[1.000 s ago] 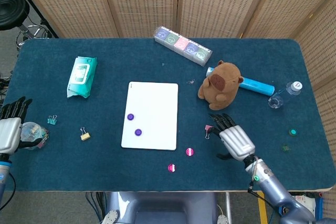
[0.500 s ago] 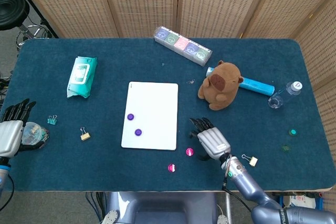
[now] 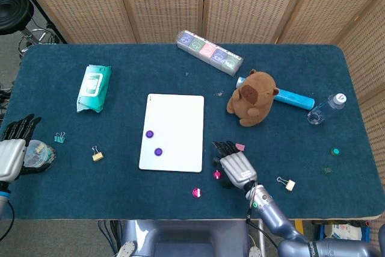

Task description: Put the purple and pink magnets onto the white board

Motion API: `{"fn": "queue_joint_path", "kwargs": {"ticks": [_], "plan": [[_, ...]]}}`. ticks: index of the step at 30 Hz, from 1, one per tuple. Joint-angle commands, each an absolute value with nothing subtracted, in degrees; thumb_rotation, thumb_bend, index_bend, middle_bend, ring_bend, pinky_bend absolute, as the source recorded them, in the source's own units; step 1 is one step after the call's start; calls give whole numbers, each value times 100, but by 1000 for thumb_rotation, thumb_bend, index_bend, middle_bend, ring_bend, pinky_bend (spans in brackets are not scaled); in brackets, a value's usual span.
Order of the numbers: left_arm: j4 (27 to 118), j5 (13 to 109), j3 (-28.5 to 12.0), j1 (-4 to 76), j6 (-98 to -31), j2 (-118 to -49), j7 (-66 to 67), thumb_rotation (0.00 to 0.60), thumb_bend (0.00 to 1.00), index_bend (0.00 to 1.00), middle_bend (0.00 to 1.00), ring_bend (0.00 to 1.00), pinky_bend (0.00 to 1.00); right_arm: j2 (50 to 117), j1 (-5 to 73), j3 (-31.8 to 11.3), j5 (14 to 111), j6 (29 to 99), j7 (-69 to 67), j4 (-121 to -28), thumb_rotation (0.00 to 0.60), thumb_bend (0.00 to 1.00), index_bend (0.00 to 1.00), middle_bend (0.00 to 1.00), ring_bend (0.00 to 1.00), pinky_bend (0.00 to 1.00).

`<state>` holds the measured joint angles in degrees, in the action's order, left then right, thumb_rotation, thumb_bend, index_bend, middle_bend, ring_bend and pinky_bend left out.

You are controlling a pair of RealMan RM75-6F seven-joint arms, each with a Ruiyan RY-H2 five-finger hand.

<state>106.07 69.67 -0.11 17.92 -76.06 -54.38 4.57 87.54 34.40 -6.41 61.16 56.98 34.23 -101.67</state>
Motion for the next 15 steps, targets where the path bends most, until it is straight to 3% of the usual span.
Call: {"fn": "queue_joint_path", "kwargs": {"ticks": [1,15], "plan": [[10603,6977,-41,1771,-7577,-5433,452,600,24,0,0,0,0,8827,3493,-656,6024,5711,3437,-10110,600,239,389,0,0,0],[10582,6993,-177,1684,-7459,-5417,429,600,24,0,0,0,0,9014,3666,-615,5572,5785,3593,-9985,600,260,392,0,0,0]]}}
